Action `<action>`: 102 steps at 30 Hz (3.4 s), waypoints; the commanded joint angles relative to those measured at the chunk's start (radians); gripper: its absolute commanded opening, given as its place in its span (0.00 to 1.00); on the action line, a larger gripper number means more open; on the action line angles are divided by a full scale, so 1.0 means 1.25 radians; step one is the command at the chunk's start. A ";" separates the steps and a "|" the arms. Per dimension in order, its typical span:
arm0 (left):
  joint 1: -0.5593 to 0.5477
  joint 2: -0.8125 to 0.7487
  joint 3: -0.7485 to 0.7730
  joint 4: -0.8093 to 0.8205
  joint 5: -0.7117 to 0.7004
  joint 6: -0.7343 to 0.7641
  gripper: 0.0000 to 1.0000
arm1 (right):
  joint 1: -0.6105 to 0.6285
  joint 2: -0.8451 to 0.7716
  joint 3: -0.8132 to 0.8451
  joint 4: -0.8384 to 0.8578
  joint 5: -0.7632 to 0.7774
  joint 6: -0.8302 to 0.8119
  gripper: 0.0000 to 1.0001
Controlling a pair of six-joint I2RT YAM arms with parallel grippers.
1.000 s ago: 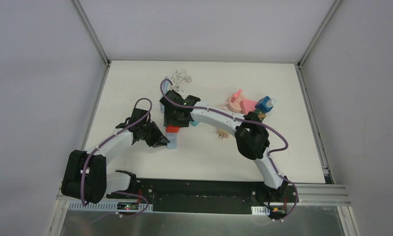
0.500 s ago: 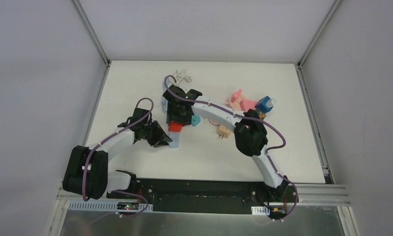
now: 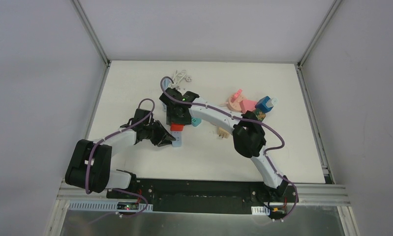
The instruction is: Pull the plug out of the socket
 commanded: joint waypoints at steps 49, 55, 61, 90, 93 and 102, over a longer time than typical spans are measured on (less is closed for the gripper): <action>-0.101 0.158 -0.063 -0.121 -0.175 -0.179 0.00 | -0.024 -0.103 0.090 -0.061 0.043 -0.048 0.00; -0.101 0.121 -0.028 -0.112 -0.159 -0.156 0.03 | -0.046 -0.195 0.011 -0.039 0.073 -0.041 0.00; -0.100 0.071 0.089 -0.179 -0.147 -0.086 0.26 | -0.068 -0.380 -0.225 0.063 0.058 -0.049 0.00; -0.095 -0.145 0.480 -0.576 -0.394 0.209 0.83 | -0.119 -0.661 -0.851 0.121 -0.214 0.033 0.65; -0.095 -0.169 0.476 -0.573 -0.408 0.218 0.86 | -0.120 -0.642 -0.832 0.108 -0.171 0.040 0.84; -0.092 -0.225 0.496 -0.581 -0.478 0.259 0.99 | -0.138 -0.646 -0.722 0.063 -0.032 0.027 1.00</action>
